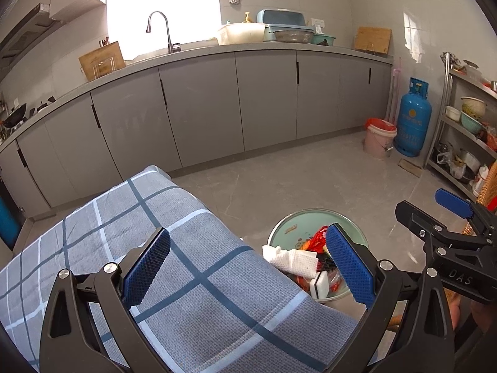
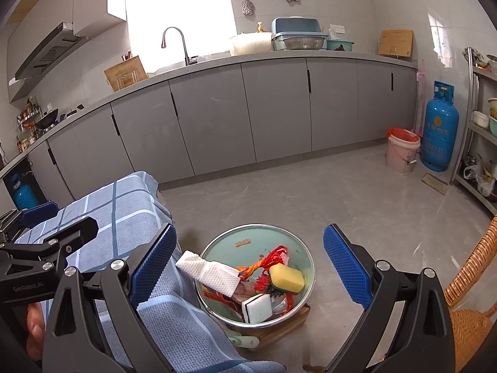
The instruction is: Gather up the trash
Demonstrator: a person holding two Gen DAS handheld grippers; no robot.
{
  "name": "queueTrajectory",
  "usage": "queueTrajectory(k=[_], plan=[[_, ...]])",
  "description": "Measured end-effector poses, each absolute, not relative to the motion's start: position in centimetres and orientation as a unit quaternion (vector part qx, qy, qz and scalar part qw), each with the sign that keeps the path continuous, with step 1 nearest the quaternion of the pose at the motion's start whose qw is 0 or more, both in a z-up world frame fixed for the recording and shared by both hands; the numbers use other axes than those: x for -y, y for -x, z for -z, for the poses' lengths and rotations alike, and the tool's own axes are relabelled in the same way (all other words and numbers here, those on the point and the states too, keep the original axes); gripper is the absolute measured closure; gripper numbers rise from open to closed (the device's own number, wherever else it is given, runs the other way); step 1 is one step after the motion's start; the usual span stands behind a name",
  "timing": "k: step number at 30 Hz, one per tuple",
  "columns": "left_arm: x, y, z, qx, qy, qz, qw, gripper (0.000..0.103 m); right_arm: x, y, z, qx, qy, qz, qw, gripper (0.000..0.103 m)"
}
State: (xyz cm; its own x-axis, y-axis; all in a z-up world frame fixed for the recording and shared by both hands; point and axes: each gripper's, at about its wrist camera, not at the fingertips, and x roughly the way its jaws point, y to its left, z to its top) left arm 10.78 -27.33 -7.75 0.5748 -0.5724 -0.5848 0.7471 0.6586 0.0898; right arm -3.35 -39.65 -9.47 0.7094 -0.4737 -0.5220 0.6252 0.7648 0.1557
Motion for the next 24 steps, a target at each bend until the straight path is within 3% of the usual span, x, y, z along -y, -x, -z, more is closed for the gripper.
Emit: queueTrajectory(k=[24], plan=[[25.7,-8.8,7.0,-0.249,-0.166,0.395,0.869,0.004,38.9,4.9,10.4,-0.256,-0.148,0.32,0.9,0.005]])
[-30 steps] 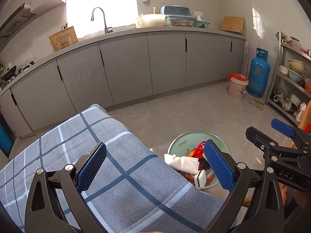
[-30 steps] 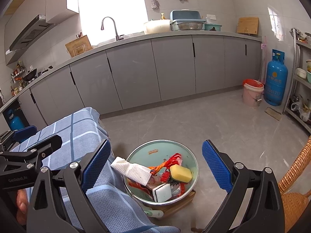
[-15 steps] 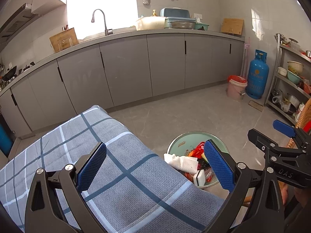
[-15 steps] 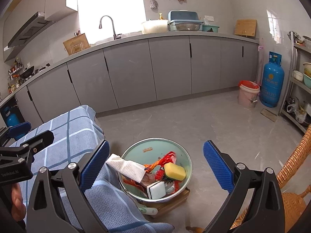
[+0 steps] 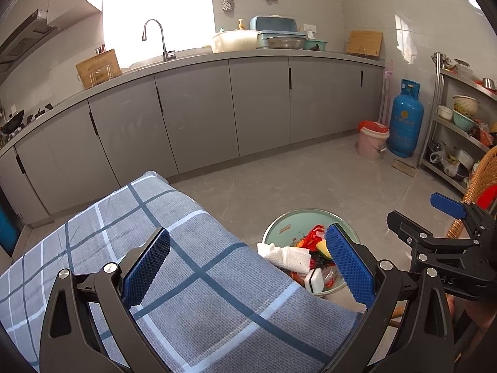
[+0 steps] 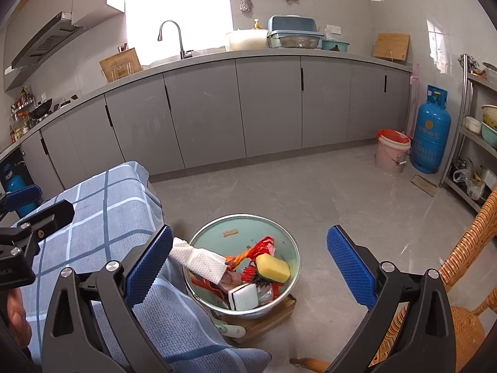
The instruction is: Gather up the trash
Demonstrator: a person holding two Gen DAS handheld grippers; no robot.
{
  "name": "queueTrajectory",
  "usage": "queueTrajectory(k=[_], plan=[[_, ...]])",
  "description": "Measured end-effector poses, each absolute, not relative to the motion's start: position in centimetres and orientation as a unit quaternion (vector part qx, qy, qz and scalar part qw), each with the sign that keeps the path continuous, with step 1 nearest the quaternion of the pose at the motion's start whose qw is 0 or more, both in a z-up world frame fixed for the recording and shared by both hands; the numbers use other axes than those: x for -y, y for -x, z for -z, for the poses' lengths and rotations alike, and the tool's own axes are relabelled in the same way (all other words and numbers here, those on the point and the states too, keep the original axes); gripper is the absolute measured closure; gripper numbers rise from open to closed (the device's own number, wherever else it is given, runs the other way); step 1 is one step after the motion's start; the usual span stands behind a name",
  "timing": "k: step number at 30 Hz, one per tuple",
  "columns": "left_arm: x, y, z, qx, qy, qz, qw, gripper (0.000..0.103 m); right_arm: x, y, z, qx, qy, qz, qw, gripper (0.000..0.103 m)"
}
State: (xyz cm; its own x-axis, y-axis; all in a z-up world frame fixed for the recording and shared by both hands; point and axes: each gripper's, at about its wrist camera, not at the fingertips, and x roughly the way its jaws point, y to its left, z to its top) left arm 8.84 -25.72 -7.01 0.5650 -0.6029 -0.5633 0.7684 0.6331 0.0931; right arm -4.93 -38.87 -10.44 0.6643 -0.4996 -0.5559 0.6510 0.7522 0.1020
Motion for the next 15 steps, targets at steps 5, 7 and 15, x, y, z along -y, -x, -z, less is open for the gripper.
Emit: queueTrajectory(k=[5,7,15], plan=[[25.43,-8.81,7.13,-0.251,-0.168,0.391,0.869,0.004,38.6,5.45,11.24,-0.266,-0.149,0.322,0.896,0.005],[25.28,-9.05,7.18,-0.257,-0.164,0.386,0.871,0.004,38.49,5.5,11.37,-0.267,-0.151,0.321,0.896,0.005],[25.28,-9.24,7.66,-0.265,-0.172,0.371,0.873,0.004,37.9,5.2,11.02,-0.261,-0.151,0.312,0.901,0.005]])
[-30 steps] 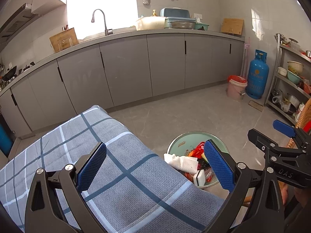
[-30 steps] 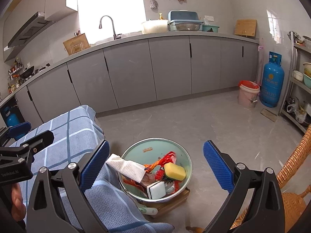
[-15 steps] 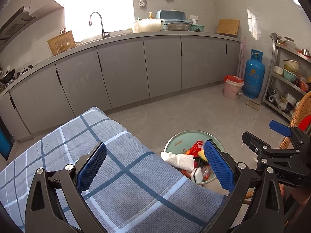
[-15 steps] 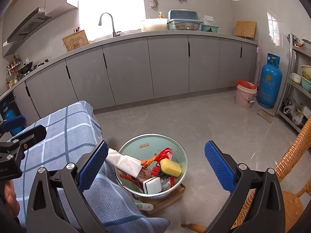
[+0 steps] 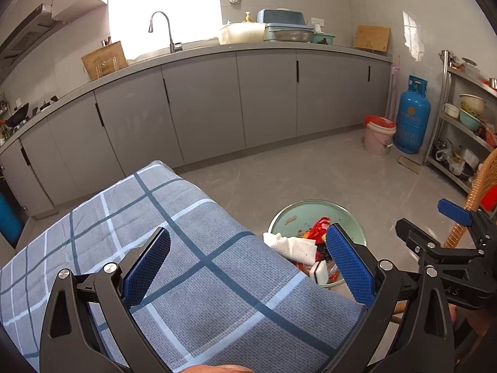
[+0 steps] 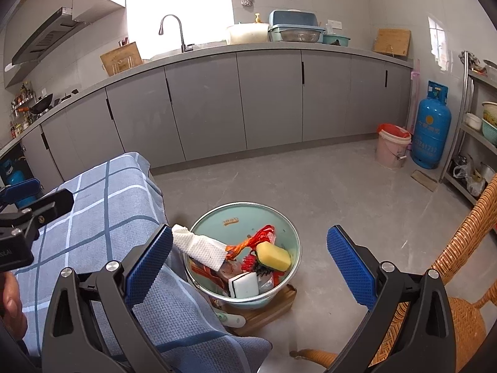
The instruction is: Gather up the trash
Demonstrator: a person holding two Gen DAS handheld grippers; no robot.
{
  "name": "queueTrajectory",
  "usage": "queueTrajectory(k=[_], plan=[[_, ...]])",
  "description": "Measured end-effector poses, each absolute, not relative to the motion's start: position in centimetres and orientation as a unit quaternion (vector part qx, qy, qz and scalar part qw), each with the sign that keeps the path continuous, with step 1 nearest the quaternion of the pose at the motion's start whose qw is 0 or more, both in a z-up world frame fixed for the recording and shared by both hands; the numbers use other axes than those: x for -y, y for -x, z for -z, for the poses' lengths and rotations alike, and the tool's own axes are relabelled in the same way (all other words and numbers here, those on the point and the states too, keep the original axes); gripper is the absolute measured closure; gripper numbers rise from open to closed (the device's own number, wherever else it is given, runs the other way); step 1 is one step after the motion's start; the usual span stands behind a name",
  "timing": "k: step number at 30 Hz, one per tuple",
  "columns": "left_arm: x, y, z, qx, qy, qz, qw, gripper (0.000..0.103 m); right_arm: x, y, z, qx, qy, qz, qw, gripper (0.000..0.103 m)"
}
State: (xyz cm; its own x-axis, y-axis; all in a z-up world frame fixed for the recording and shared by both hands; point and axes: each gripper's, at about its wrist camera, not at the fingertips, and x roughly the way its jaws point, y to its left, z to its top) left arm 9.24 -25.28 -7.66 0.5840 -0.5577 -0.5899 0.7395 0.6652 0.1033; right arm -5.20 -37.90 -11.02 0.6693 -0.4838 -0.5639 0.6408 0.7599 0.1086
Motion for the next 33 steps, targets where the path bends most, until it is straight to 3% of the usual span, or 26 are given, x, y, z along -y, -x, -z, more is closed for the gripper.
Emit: queueTrajectory(k=[6,10,19,33], plan=[[25.4,-9.2,7.8,-0.266,-0.177,0.37,0.872,0.004,37.7,5.2,10.8,-0.258,-0.151,0.31,0.903,0.005],[25.3,-7.7,7.7,-0.221,-0.19,0.382,0.877,0.004,37.6,5.1,10.8,-0.26,-0.152,0.307,0.903,0.005],[25.6,-8.7,7.9,-0.266,-0.184,0.383,0.865,0.004,37.4,5.3,10.5,-0.256,-0.152,0.308,0.903,0.005],[25.3,-8.8,7.7,-0.265,-0.179,0.381,0.868,0.004,37.1,5.1,10.5,-0.255,-0.151,0.306,0.905,0.005]])
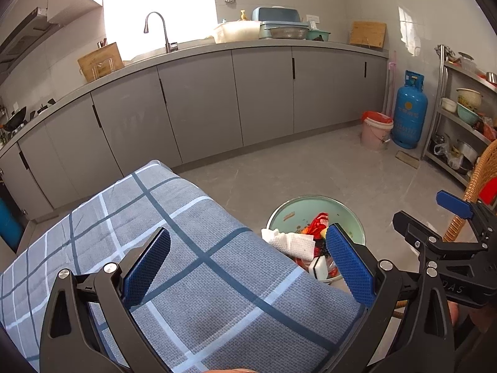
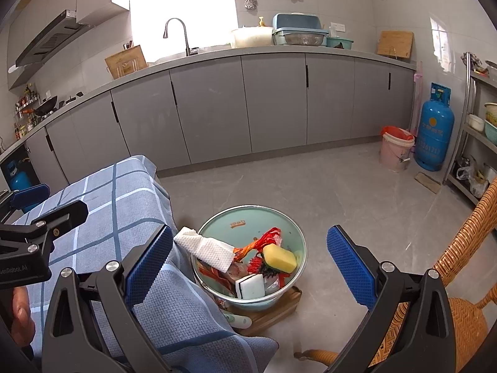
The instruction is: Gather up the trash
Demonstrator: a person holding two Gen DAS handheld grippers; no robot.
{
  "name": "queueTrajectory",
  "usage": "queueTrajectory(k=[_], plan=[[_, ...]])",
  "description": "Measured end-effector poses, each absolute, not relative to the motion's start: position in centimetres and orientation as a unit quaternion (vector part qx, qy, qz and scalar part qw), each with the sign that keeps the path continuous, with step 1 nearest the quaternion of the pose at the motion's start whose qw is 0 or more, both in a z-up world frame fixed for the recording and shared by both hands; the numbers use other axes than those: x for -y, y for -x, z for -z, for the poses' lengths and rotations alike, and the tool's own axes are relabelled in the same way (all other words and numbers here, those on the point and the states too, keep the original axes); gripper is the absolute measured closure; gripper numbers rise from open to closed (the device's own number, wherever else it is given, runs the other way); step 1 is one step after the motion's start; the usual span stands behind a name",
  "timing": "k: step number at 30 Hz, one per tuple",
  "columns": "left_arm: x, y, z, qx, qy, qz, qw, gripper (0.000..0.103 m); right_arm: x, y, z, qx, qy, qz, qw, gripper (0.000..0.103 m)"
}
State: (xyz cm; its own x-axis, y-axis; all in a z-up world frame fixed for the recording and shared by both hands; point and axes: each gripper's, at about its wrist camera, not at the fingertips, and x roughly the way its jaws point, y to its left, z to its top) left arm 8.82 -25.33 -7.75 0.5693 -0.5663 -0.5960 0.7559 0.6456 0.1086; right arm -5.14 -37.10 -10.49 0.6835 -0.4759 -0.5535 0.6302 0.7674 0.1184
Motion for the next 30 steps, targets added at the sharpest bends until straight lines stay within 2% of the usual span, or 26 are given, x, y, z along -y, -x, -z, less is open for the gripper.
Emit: queueTrajectory(k=[30], plan=[[25.4,-8.74,7.36,-0.263,-0.184,0.377,0.869,0.004,37.13,5.12,9.74,-0.25,-0.145,0.304,0.908,0.005]])
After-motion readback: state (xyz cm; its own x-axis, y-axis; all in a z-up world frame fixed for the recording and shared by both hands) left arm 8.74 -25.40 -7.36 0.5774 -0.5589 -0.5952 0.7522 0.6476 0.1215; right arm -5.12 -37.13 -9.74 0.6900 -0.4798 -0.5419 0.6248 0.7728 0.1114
